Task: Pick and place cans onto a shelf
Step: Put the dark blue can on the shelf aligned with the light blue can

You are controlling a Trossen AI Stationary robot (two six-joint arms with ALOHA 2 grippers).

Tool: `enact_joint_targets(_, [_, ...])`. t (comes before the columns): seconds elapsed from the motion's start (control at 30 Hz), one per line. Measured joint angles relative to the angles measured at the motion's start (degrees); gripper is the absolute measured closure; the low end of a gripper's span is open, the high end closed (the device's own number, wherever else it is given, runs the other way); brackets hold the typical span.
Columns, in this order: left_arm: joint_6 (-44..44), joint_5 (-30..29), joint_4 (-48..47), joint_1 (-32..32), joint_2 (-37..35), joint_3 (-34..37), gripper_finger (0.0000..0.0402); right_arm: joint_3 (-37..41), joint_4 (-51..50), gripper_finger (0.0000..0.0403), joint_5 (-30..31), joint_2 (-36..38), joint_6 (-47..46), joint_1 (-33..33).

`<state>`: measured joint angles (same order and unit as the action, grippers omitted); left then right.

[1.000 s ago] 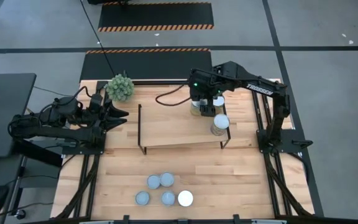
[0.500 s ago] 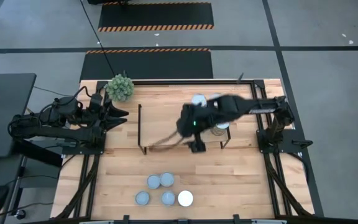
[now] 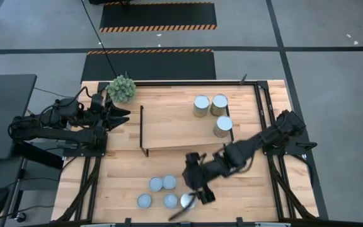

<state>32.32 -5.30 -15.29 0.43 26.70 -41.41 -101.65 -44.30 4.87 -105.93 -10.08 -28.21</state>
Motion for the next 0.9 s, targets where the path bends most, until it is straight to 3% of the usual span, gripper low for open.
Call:
enact_joint_targets(0.37, [3.4, 0.0, 0.0, 0.0, 0.0, 0.0, 0.0200, 9.7, 9.0, 0.0052, 5.2, 0.0, -7.4, -6.8])
enact_joint_targets(0.73, [5.5, 0.0, 0.1, 0.0, 0.2, 0.0, 0.0200, 13.4, 16.7, 0.0052, 7.6, -2.6, -8.6, -7.5])
enact_joint_targets(0.9, [6.1, 5.3, 2.1, -0.1, 1.6, 0.0, 0.0200, 12.7, 17.6, 0.0052, 7.5, -5.0, -8.0, -7.3])
